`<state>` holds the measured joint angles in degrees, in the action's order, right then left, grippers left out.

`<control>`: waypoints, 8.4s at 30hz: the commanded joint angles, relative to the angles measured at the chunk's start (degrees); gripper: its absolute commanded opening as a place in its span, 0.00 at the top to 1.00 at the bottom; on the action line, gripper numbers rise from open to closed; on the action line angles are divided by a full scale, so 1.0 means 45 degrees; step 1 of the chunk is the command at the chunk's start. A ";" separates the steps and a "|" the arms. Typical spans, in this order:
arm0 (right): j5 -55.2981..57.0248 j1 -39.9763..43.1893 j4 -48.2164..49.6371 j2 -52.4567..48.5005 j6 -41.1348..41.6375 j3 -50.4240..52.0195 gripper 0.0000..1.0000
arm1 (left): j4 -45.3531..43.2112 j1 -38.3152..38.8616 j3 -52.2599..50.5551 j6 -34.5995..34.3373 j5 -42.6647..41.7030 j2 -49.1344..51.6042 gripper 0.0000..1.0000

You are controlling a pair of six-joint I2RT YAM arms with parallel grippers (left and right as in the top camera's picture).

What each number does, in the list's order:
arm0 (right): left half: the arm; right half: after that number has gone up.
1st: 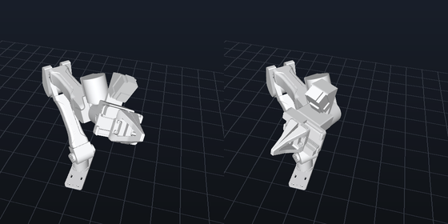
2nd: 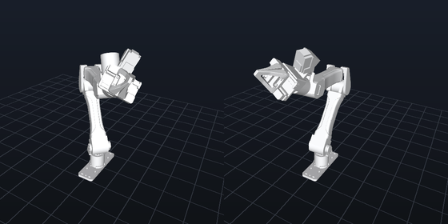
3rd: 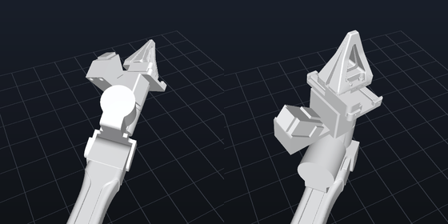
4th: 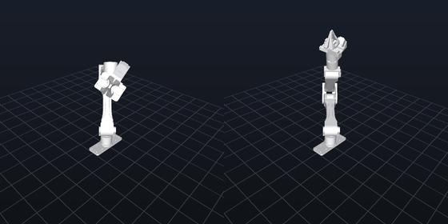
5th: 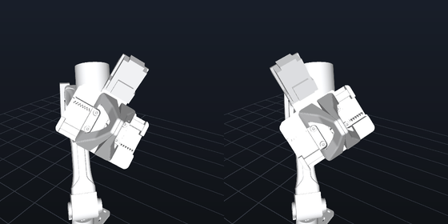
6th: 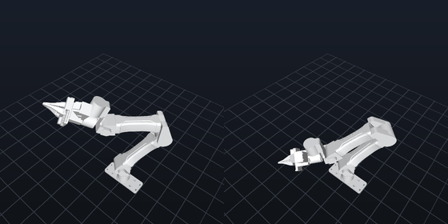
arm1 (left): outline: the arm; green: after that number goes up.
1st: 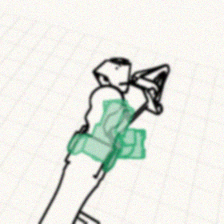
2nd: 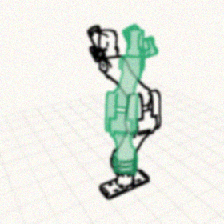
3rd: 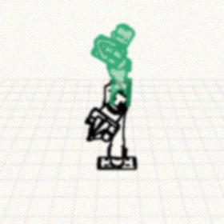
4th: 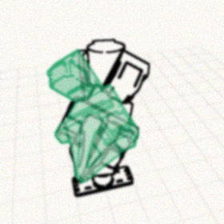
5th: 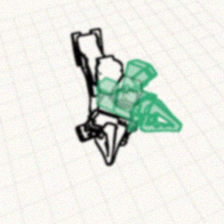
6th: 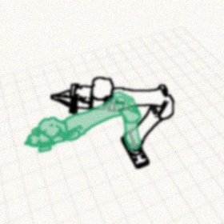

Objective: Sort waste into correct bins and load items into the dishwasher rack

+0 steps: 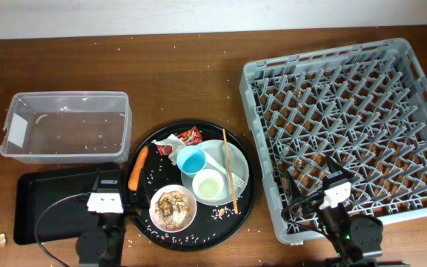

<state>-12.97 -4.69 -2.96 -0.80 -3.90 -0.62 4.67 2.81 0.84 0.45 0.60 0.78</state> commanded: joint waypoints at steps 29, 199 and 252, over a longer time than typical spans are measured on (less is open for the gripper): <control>-0.0131 0.0058 -0.0015 0.0097 -0.0029 0.0068 0.01 | 0.0015 -0.0078 -0.0073 0.0068 -0.0058 -0.0092 0.01; -0.0695 0.4464 -1.8850 -1.3673 0.4279 -2.3999 0.01 | 1.3736 0.1841 1.6699 0.0068 -0.4167 1.5693 0.21; 0.3254 -0.8442 -1.0137 -2.5903 0.6309 -1.6650 0.72 | 1.4518 0.1384 1.6417 -0.3808 -0.0175 1.5523 0.01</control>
<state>1.78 -42.65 -48.66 -114.32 23.94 -76.01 70.04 9.19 74.76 -16.12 -0.99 71.46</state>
